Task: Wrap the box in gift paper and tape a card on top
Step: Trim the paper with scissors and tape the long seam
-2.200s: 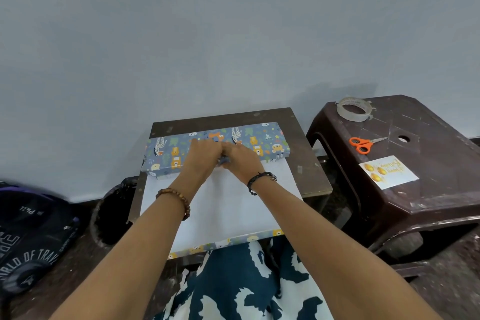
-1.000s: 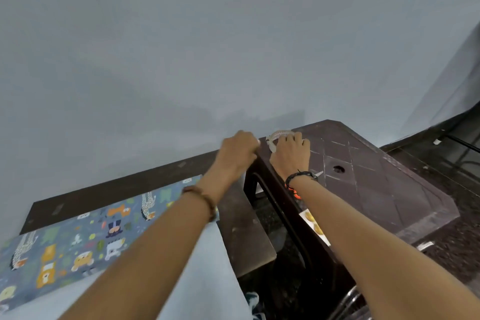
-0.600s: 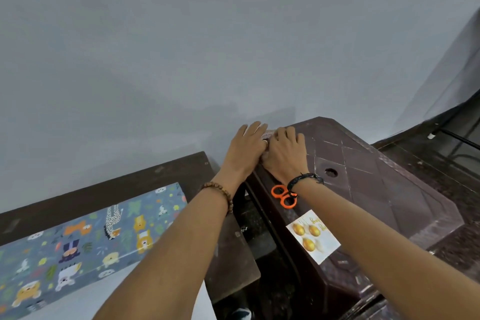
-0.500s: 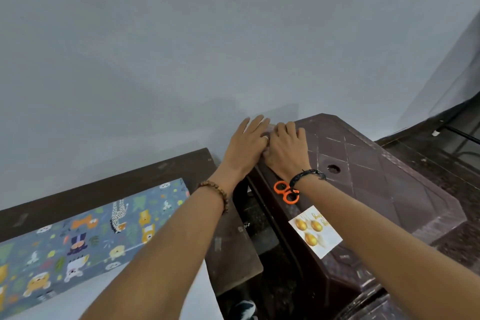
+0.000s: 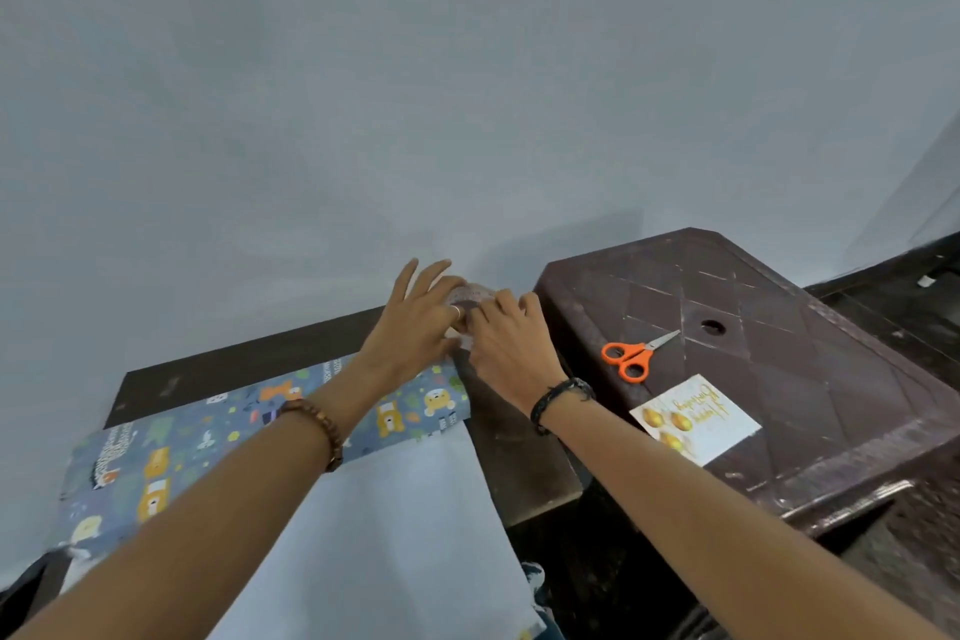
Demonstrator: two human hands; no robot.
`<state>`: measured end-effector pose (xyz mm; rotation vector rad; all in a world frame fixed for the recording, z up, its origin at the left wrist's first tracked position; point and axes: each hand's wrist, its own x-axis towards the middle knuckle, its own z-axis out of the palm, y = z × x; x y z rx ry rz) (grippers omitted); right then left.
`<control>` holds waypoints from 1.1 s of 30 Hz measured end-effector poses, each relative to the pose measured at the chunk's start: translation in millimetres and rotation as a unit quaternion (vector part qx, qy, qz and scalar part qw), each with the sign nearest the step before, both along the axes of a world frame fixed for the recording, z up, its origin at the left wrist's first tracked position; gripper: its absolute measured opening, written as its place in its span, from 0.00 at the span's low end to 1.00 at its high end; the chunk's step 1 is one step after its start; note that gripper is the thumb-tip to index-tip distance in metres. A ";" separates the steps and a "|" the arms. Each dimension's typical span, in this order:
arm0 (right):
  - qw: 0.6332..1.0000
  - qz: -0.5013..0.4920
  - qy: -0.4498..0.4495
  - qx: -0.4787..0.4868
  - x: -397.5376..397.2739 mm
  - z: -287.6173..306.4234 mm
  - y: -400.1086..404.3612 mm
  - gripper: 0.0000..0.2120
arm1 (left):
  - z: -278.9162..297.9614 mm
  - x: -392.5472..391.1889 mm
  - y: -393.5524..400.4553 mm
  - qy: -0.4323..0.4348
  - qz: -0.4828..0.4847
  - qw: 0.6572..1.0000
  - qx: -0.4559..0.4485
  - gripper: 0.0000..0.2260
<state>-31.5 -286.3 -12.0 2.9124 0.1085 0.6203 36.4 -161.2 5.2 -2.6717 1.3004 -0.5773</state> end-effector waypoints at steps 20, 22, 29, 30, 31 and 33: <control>0.901 -0.301 -0.057 0.307 -38.1 27.0 -46.9 0.11 | 26.6 -58.9 -93.6 0.049 0.002 0.991 -0.123 0.11; 0.878 -0.344 -0.048 0.329 -54.2 15.9 -60.1 0.11 | 17.1 -73.7 -108.7 0.086 0.018 0.990 -0.113 0.11; 0.837 -0.442 -0.001 0.324 -77.5 -12.8 -77.6 0.22 | -21.5 -80.2 -131.7 0.213 0.074 0.961 -0.159 0.11; 0.835 -0.444 -0.008 0.324 -76.2 -13.9 -78.4 0.21 | -21.3 -79.1 -133.9 0.226 0.071 0.955 -0.180 0.11; 0.835 -0.446 -0.013 0.323 -75.3 -14.7 -78.9 0.20 | -21.5 -78.2 -135.5 0.253 0.073 0.943 -0.203 0.10; 0.833 -0.446 -0.022 0.326 -75.0 -13.7 -79.3 0.18 | -22.1 -76.0 -138.1 0.326 0.095 0.902 -0.265 0.08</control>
